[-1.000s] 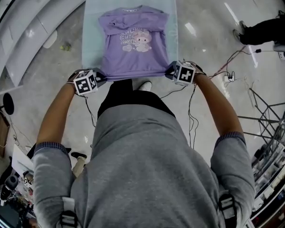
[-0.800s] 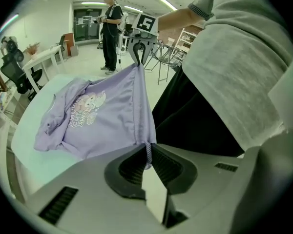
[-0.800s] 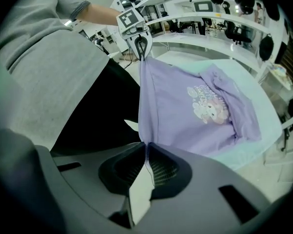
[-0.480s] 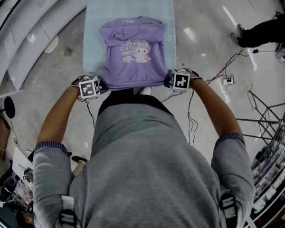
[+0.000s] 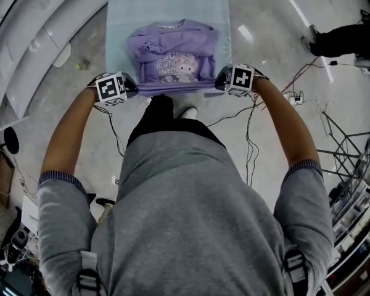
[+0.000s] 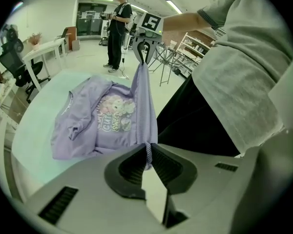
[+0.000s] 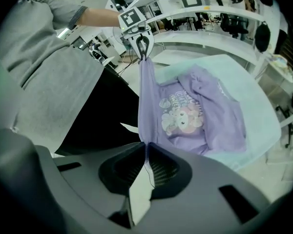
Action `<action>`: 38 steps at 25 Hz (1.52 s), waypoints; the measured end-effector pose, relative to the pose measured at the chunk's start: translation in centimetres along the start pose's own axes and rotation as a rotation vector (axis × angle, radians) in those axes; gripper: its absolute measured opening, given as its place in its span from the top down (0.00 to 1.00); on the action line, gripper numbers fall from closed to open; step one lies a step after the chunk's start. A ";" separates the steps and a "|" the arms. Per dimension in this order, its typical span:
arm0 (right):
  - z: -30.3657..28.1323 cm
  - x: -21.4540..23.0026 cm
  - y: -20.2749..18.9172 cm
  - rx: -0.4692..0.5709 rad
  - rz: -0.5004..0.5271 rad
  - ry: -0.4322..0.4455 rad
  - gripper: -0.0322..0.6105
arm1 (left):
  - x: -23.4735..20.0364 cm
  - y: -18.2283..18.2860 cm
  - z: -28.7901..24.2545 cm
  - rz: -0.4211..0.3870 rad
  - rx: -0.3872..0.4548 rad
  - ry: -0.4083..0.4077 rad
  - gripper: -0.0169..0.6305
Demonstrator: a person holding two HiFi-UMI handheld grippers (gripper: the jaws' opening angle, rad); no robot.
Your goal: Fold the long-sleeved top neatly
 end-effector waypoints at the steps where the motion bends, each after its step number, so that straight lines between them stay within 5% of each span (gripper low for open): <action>1: 0.2 0.9 0.2 -0.006 -0.006 -0.004 0.89 | -1.0 0.0 0.2 -0.002 -0.002 0.001 0.90; 25: 1.1 19.9 2.7 -0.066 -0.058 -0.053 0.89 | -19.7 -0.5 0.8 0.030 -0.001 -0.039 0.90; 38: -0.6 28.1 2.6 -0.025 -0.106 -0.100 0.89 | -27.2 -1.6 0.0 0.117 0.097 0.000 0.90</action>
Point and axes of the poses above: the fingertips, and each gripper's own axes: z backward along the fingers, x to its right, y out of its top, the point moved 3 cm from there along z, backward along the fingers, and after that the axes turned 2 degrees about -x, right-handed, at the moved point
